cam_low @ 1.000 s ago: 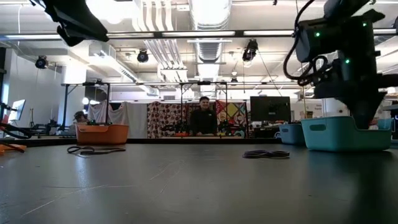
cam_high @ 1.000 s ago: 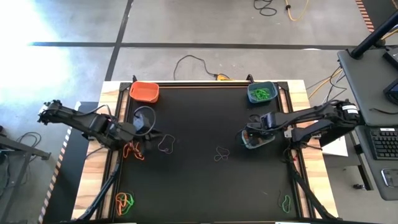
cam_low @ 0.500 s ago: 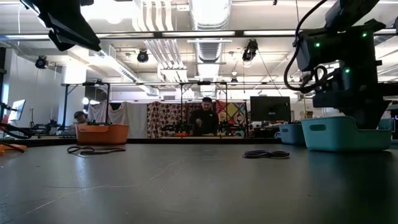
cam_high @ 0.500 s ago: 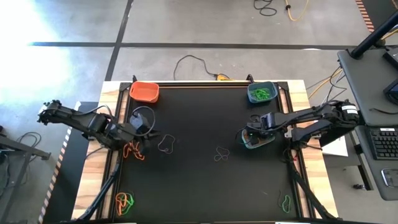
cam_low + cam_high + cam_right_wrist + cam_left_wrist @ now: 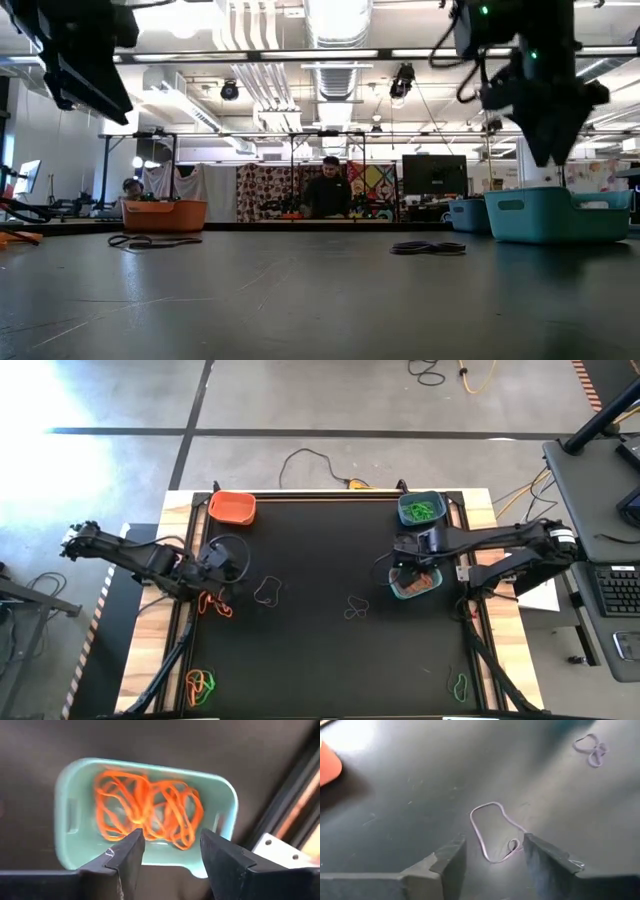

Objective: Sort rubber bands into baskets
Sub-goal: Put the orange rubber band into the green bin

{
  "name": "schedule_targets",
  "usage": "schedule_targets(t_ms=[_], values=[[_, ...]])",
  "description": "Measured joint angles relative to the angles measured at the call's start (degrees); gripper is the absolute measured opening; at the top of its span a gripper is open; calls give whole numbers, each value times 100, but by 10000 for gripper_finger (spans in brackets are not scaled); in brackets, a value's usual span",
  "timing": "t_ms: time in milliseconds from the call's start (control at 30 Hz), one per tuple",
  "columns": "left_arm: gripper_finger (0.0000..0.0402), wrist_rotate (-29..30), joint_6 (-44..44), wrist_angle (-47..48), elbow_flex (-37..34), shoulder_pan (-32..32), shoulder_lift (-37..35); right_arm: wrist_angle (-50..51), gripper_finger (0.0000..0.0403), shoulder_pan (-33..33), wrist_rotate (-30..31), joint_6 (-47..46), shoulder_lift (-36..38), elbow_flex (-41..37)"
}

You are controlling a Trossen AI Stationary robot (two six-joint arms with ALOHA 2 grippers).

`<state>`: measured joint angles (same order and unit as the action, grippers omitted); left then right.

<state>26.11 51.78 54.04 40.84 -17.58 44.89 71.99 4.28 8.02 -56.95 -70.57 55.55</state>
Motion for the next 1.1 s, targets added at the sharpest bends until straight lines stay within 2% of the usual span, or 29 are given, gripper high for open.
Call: schedule_targets(t_ms=[133, 400, 600, 767, 900, 1100], values=[[196, -2, 20, -159, -295, -7, -6, 123, 194, -120, 61, 16, 0, 456], [198, -270, 617, -449, -810, -90, 45, -82, 199, -450, 265, -454, -4, 990], [198, -678, 1220, -378, -1137, -101, 263, -1363, 195, -981, 457, -874, -33, 954], [198, -1140, 1910, -351, -1378, -236, 411, -2849, 194, -1526, 954, -1031, -217, 928], [195, -1219, 2225, -407, -1466, -521, 624, -3780, 194, -1812, 1325, -918, -549, 1034], [181, -1249, 2449, -341, -1325, -726, 1018, -3958, 194, -1950, 1312, -728, -1297, 1790]])
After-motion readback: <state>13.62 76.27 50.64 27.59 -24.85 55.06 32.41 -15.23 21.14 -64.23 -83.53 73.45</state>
